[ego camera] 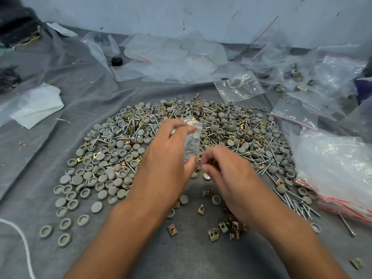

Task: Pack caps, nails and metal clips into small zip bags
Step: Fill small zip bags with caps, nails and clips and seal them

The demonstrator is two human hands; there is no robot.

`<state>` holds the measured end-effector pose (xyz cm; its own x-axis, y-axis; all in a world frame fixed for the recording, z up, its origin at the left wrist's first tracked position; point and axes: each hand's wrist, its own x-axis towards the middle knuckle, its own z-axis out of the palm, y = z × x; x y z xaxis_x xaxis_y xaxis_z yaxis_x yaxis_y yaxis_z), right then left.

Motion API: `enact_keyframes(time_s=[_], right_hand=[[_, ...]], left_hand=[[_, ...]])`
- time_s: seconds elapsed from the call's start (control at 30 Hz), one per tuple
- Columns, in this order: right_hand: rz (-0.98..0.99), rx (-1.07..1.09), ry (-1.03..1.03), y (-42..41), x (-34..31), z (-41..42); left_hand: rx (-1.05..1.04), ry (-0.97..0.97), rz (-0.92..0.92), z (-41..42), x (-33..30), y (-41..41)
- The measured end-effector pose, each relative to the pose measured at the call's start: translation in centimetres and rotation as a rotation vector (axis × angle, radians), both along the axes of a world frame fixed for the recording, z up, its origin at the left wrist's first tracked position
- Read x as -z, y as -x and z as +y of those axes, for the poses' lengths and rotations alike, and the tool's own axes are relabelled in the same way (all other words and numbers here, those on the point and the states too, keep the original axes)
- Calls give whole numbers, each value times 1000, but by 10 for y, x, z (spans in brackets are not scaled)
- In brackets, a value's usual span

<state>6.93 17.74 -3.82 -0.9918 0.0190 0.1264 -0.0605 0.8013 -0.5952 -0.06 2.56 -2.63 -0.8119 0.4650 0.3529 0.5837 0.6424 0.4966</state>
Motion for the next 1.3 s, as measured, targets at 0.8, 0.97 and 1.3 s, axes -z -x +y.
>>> enact_keyframes(time_s=[0.8, 0.97, 1.3], right_hand=[[107, 176, 65, 9, 1, 18], [43, 114, 274, 7, 0, 9], [-81, 235, -3, 9, 2, 24]], left_hand=[[22, 13, -15, 0, 2, 1], [20, 7, -33, 1, 4, 0], [20, 5, -4, 2, 3, -2]])
